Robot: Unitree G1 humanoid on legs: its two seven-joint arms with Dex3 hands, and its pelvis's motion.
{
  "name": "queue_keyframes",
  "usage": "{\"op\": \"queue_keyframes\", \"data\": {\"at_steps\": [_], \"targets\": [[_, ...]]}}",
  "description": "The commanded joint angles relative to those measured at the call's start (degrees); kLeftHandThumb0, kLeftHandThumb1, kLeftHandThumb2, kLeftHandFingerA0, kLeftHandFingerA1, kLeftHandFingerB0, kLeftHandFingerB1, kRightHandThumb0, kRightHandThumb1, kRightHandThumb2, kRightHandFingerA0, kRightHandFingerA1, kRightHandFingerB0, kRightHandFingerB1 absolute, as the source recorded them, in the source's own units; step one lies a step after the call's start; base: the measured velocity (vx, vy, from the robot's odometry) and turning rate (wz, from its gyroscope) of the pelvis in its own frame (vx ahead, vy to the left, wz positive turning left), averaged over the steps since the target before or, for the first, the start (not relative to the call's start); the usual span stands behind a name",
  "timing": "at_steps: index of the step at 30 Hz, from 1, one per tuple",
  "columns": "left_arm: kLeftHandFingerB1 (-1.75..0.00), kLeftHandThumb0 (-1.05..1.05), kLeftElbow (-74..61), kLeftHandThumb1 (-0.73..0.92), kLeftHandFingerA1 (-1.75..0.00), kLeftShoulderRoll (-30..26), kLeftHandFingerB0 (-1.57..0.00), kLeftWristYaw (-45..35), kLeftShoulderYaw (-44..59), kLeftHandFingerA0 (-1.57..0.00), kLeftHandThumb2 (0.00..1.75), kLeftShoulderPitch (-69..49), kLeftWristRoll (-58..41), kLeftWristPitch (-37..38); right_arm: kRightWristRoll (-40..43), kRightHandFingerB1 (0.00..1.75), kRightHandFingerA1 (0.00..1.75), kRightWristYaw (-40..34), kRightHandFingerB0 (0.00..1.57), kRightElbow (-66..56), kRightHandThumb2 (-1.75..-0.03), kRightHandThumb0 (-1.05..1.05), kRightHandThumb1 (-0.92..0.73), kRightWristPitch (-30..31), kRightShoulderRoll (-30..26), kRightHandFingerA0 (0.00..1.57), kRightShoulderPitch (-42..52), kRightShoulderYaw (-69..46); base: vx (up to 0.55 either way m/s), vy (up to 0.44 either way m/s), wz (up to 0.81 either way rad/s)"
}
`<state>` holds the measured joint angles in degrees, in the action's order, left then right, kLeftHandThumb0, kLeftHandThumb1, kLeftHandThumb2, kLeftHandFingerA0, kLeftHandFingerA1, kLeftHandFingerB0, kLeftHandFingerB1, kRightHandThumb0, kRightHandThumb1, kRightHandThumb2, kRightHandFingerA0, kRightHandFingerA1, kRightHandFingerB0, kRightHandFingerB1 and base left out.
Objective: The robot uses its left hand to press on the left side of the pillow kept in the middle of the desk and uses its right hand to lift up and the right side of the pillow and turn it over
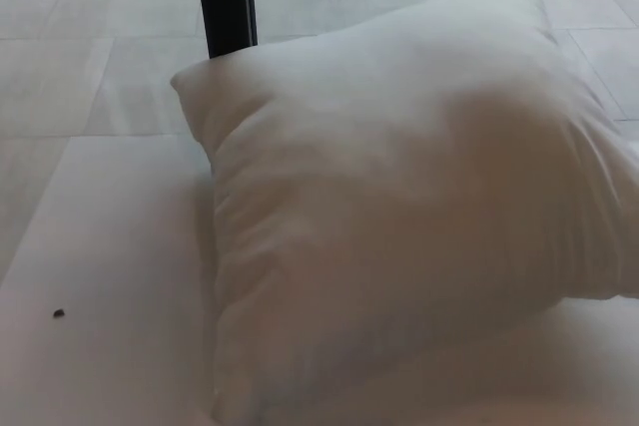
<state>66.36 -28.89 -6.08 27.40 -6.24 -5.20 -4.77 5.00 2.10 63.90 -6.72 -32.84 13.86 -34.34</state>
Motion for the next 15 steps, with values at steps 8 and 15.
{"op": "queue_keyframes", "data": {"at_steps": [8,15], "targets": [[-0.38,-0.83,-0.6,0.79,-0.55,-4.2,-0.46,-4.0,19.5,-0.68,0.64,9.9,-15.6,10.2,14.2,0.58,1.42,3.4,0.00,0.2,-0.71,-1.05,-0.85,6.0,-10.3,0.91,-10.7,-15.5,0.00,0.000,0.00],[-0.32,-0.88,-0.9,0.76,-0.53,-13.0,-0.25,-0.6,23.4,-0.38,0.64,24.2,-16.4,7.5,16.6,0.29,0.68,6.4,0.00,-11.9,-1.15,-1.05,-0.66,10.8,-16.1,0.13,-23.1,-16.4,0.00,0.000,0.00]]}}
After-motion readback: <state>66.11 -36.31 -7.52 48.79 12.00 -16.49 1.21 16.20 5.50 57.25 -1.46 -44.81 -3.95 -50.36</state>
